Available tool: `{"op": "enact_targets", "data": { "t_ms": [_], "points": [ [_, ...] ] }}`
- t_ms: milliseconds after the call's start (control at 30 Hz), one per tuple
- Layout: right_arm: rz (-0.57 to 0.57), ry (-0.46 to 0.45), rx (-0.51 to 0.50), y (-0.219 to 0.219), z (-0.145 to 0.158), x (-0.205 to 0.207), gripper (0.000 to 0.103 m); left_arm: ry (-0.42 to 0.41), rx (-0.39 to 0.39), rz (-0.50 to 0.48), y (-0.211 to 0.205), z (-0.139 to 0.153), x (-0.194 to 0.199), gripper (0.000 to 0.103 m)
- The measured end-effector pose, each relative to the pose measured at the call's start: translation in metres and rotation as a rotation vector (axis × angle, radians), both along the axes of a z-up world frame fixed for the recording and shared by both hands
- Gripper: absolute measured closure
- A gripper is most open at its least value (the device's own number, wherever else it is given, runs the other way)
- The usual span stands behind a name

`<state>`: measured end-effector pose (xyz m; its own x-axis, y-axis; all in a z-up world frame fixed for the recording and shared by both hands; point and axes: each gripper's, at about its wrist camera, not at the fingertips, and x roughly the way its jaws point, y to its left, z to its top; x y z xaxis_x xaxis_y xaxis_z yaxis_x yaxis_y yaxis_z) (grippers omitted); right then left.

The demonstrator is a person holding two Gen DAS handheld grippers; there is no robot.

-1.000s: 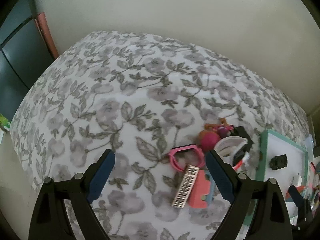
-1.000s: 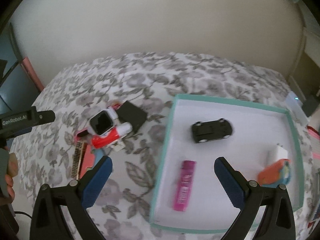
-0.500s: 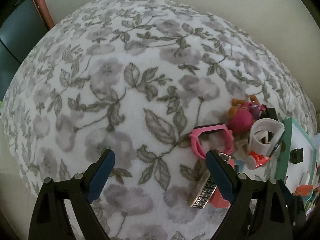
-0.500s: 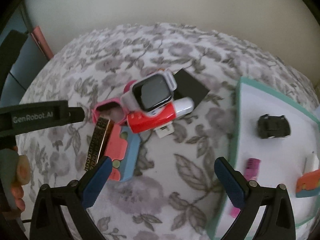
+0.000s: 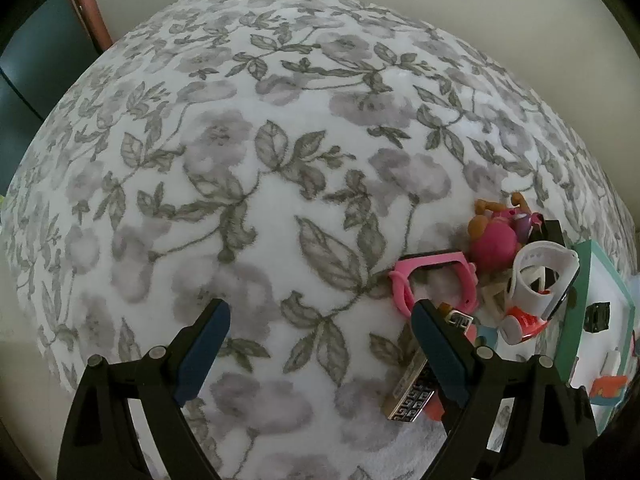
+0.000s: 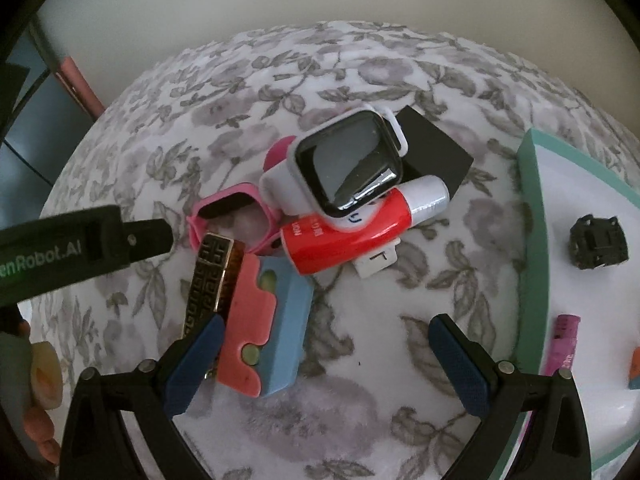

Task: Organize rigid objects
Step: 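Move both tools back toward the remaining items beside the tray, then grasp the gold patterned bar with the left tool while the right tool grasps the pink-and-blue toy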

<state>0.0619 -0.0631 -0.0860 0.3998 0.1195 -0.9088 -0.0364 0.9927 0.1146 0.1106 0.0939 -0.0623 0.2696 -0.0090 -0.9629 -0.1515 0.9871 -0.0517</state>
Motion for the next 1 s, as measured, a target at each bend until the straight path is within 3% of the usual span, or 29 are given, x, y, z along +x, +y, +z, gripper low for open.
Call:
{"op": "enact_targets", "data": {
  "t_ms": [100,333,500,1000],
  "points": [
    [-0.001,0.030,0.013,0.001,-0.005,0.001,0.000,-0.002,0.003,-0.003,0.000,0.001,0.000,0.011],
    [-0.019,-0.002,-0.008,0.004,-0.010,0.009,0.000,-0.008,0.011,-0.010,-0.003,0.004,-0.002,0.011],
    [0.021,-0.023,-0.123,0.016,-0.016,0.016,0.000,-0.003,0.004,-0.011,-0.004,0.002,-0.002,0.011],
    [0.021,0.000,-0.120,0.015,-0.015,0.019,0.000,0.002,0.005,-0.036,-0.009,0.002,-0.003,0.011]
  ]
}}
